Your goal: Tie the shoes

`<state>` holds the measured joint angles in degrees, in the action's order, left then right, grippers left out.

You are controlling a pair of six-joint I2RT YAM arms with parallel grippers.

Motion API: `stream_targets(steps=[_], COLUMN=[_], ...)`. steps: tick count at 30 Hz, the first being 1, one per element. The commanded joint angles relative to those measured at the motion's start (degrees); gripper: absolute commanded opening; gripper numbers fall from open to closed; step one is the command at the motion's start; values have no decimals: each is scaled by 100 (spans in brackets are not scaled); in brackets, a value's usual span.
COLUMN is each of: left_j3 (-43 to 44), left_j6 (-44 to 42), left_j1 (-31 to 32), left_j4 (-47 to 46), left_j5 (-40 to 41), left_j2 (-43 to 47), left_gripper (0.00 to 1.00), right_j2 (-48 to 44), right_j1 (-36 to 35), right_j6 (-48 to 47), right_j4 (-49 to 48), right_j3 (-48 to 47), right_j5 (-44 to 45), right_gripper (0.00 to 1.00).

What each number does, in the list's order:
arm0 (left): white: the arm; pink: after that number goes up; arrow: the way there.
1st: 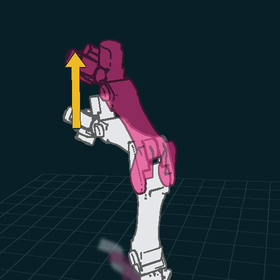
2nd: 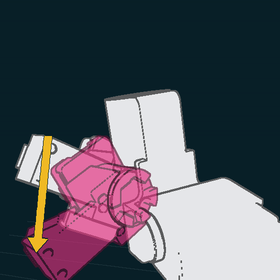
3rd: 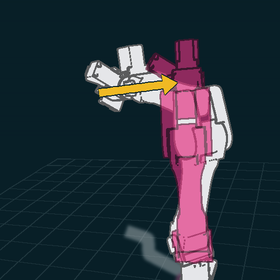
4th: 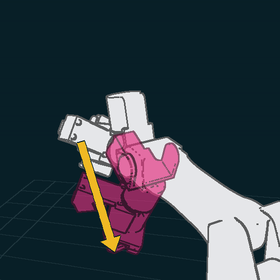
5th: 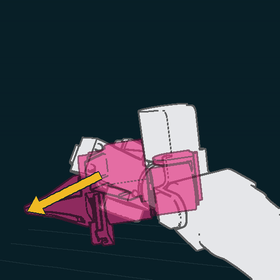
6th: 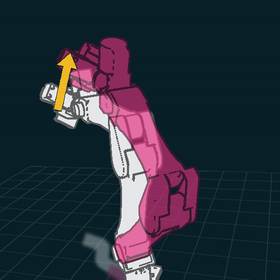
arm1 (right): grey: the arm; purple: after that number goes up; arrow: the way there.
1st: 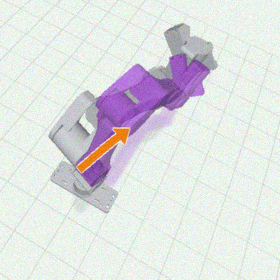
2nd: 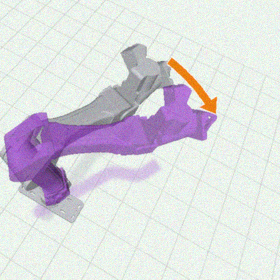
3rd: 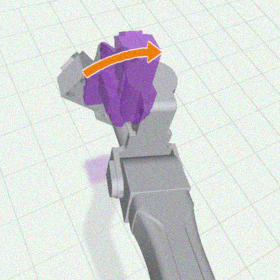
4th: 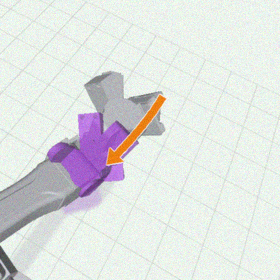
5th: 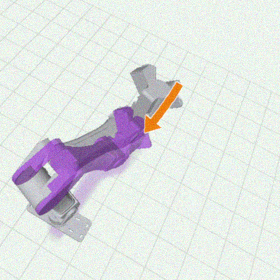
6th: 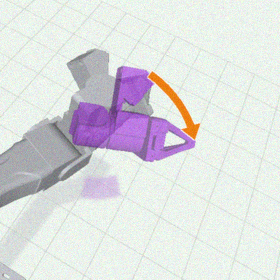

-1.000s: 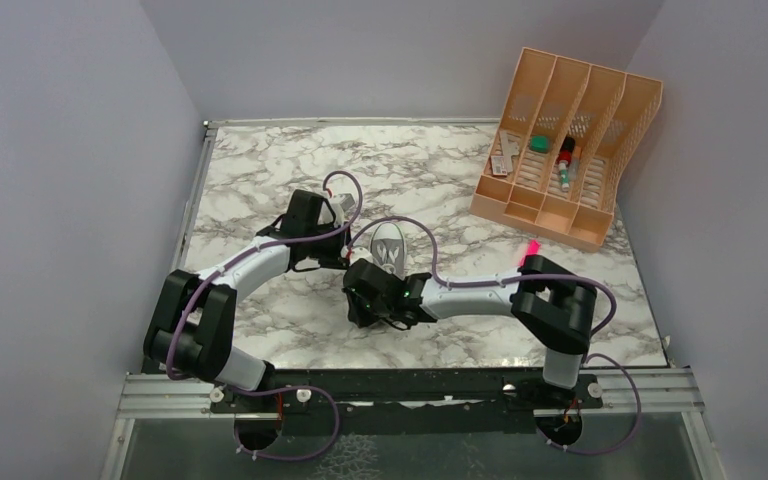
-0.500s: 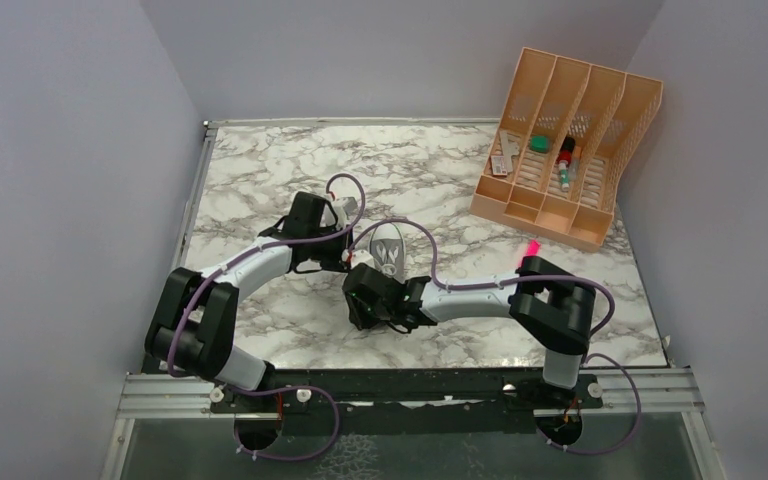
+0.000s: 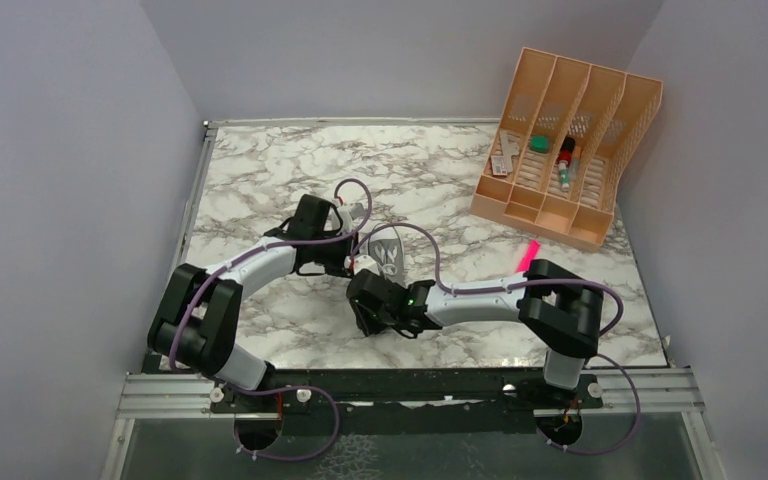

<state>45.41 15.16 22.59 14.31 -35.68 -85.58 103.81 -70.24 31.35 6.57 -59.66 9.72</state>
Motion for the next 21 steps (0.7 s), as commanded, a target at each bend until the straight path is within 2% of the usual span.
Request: stream_targets(steps=[1,9,15,18,21], left_j3=[178,223,191,203,276], left_j6=[5,-2,-19,-77,-199], left_j1=[11,9,9,-4,-26], left_j4=[-349,-359,-358,-350,-283], left_j5=[-80,-96,-124,-138,-138], left_j2=[-122,-174,-143,-158,-161], left_gripper=[4,4,4,4,4], right_j2=[-303,268,276,94,-499], right_j1=[-331,-432,-460,-600,-643], right_j6=[-313,49,-191,-352,-531], right_j4=[246,438,297,228,-308], right_j3=[-541,-1044,-1187,-1175,-819], right_j5=[53,397,376,604,427], right_gripper=[34,36,37,45,53])
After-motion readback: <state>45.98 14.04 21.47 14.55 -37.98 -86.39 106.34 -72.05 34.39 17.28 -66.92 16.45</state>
